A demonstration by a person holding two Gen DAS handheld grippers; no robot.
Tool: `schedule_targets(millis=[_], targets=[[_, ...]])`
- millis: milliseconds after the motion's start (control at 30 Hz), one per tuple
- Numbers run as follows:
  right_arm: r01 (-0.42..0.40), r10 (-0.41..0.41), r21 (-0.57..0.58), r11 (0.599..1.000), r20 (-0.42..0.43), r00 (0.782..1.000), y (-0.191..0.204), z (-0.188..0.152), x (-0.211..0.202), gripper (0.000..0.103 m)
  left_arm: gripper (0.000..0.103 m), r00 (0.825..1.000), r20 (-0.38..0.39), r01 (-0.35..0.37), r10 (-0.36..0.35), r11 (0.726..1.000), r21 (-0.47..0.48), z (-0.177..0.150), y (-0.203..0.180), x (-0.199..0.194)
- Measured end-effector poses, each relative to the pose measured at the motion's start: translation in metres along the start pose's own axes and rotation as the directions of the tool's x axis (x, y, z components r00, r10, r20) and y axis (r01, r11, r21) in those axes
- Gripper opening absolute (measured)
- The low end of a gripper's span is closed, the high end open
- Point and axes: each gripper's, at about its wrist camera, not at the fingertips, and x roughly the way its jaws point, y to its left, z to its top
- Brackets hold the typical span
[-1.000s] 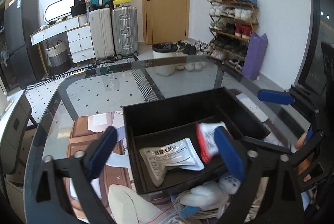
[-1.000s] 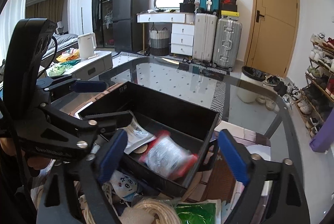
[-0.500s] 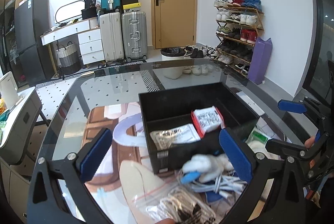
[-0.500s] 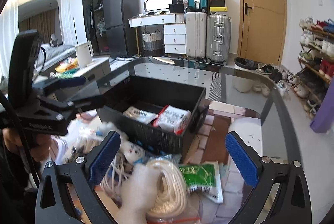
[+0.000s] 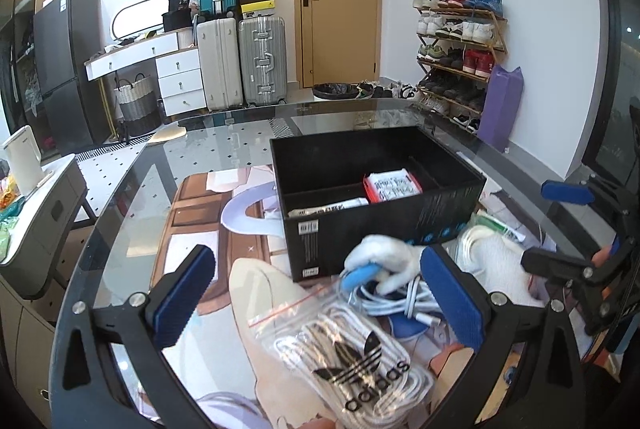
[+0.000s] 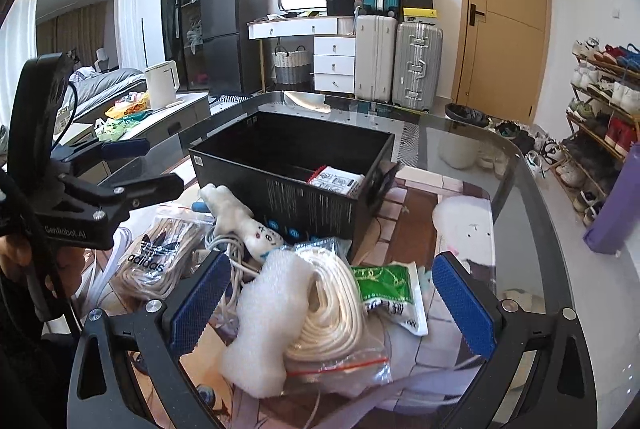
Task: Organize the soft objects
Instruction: 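Move both tools back over the pile of items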
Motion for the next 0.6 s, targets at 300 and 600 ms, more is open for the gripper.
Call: schedule_targets(millis=[300, 600], targets=[[0.004, -0.004, 0.018, 1.0, 0.006, 1.0, 0.002, -0.009, -0.013, 0.102, 0.103, 1.0, -0.004, 0.012, -0.012, 1.0, -0.01, -0.013, 0.006, -0.006], [-0.001, 0.001, 0.035, 0.999, -0.017, 1.0, -0.001, -0.015, -0.01, 0.102, 0.103, 1.0, -0.002, 0.021, -0.021, 1.0, 0.01, -0.021, 0.0, -0.005]])
